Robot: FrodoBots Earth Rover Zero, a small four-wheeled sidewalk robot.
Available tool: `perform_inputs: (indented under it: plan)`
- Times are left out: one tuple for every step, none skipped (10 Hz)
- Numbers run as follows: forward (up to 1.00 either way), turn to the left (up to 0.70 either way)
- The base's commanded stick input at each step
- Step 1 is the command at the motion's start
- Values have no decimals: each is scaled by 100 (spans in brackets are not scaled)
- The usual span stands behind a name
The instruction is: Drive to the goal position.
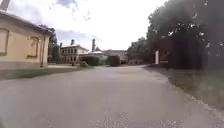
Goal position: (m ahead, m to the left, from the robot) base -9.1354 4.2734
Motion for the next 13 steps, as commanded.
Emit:
perform_inputs:
  plan:
    - [70,27]
    - [70,27]
    - [70,27]
    - [70,27]
    - [70,27]
    - [70,27]
    - [70,27]
    - [70,27]
    - [70,27]
    - [70,27]
    - [70,27]
    - [70,27]
    - [70,27]
